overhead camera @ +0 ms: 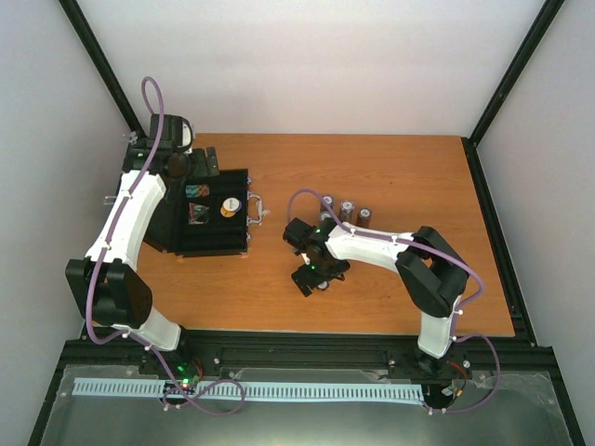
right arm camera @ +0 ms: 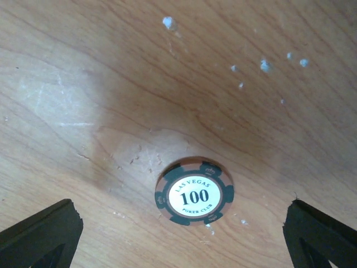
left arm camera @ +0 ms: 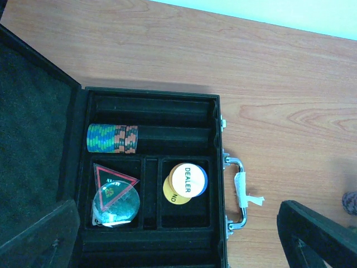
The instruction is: Pack up texas hold em set
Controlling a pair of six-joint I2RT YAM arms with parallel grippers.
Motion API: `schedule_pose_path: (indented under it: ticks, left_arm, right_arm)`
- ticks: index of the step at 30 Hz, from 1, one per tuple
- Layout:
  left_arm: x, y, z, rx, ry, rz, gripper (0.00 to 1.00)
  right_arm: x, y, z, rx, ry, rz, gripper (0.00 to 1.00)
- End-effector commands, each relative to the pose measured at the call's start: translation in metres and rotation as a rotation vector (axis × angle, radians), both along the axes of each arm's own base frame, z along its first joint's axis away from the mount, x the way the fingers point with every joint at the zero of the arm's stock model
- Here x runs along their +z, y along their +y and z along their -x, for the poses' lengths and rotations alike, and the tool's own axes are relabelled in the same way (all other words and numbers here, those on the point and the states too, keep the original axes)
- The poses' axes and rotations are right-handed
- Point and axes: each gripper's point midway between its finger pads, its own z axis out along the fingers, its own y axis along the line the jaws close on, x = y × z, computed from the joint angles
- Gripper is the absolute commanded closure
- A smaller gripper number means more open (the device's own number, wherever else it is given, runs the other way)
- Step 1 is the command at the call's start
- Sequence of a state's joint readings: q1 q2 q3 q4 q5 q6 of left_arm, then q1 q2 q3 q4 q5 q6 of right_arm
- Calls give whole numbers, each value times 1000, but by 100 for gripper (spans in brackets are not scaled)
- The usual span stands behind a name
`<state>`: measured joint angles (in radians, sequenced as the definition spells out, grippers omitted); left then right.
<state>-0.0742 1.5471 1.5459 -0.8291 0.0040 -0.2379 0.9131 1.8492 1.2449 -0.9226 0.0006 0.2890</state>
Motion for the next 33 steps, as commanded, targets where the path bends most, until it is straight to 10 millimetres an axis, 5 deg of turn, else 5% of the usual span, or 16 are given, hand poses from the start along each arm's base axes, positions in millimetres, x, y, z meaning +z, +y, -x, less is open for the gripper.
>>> schedule_pose_path:
  ticks: [1,11,26,33]
  left_arm:
    - [7,4,2,-2,-20,-15,0]
    - [5,5,3,-3,-12,-23,0]
    - [-2,6,4,-8,1,-31,0]
    - [-1,6,4,-7,-1,-33,0]
  right_arm:
    - [-1,-2,-5,16,-11,-16,0]
    - [-25,-4,2,13,35,-47,3]
    - [-31,-5,3,-4,64,-60,64]
    - [-21,-3,0,-6,51,-69,68]
